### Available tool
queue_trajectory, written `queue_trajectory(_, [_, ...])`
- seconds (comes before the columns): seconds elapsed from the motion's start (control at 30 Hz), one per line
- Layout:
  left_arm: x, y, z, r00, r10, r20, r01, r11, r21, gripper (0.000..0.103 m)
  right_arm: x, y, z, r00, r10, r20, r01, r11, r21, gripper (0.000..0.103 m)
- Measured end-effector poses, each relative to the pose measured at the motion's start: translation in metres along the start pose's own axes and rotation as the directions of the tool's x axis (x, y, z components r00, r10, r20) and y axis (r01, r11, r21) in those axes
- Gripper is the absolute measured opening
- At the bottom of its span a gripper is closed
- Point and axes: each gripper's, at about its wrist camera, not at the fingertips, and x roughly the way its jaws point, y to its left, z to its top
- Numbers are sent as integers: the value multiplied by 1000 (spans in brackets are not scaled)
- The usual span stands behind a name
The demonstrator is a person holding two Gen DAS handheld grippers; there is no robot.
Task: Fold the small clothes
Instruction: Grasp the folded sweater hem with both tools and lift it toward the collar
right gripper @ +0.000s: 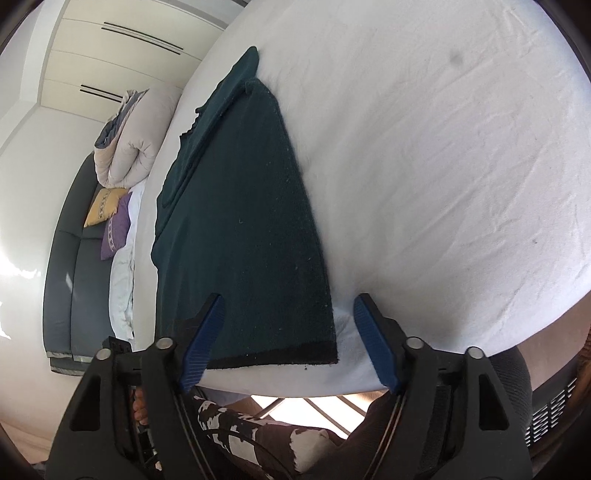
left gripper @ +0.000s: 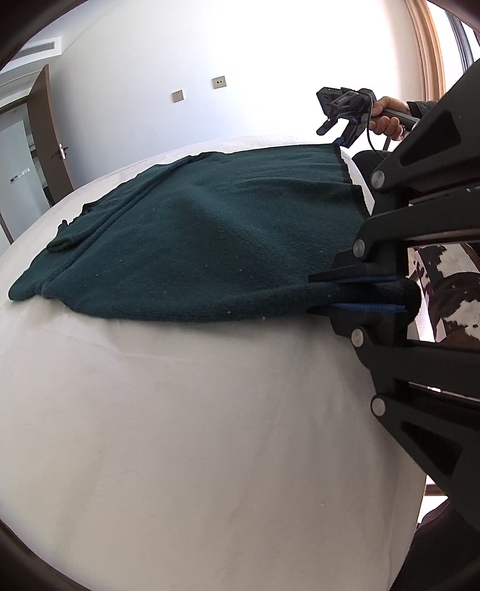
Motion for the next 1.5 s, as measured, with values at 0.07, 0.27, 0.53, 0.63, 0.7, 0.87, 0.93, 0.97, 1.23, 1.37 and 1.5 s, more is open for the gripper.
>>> queue_trajectory(0.07, [-3, 1, -2, 1000, -3, 1, 3, 1000, 5, 8, 6, 1, 0, 1000, 0, -20, 1, 1000, 8, 42])
queue_trajectory(0.27, [-7, 2, -6, 1000, -15, 7, 15, 1000, 10, 7, 15, -1, -4, 999, -16, -32, 16, 1000, 5, 19])
queue_trajectory(0.53, [-20, 0, -9, 996, -78, 42, 78, 997, 4, 7, 2, 3, -6, 1000, -2, 19, 3, 1000, -7, 6])
queue_trajectory(0.63, [-27, -1, -7, 992, -108, 62, 108, 994, 1, 6, -4, 7, -4, 999, 15, 43, -15, 1000, -14, 6])
queue_trajectory(0.7, [-33, -2, -5, 986, -146, 80, 147, 989, -4, 6, -8, 9, -2, 998, 34, 55, -33, 999, -15, 6])
queue_trajectory(0.87, [-45, -6, 0, 962, -250, 110, 254, 967, -21, 6, -19, 15, 1, 991, 99, 89, -98, 995, -10, 6])
queue_trajectory(0.93, [-48, -8, 3, 952, -280, 119, 285, 958, -25, 6, -21, 18, 3, 987, 130, 95, -130, 991, -8, 6])
queue_trajectory(0.97, [-49, -9, 4, 948, -294, 122, 299, 954, -29, 6, -21, 20, 4, 985, 143, 99, -143, 990, -10, 6])
queue_trajectory(1.23, [-55, -18, 27, 918, -361, 162, 373, 927, -48, 6, -24, 34, 28, 966, 218, 140, -222, 975, 18, 6])
queue_trajectory(1.37, [-60, -23, 56, 901, -385, 198, 402, 914, -51, 6, -25, 48, 54, 958, 230, 169, -237, 971, 22, 6])
queue_trajectory(1.5, [-62, -27, 86, 892, -391, 228, 413, 909, -55, 6, -24, 63, 89, 949, 241, 205, -250, 968, 20, 6])
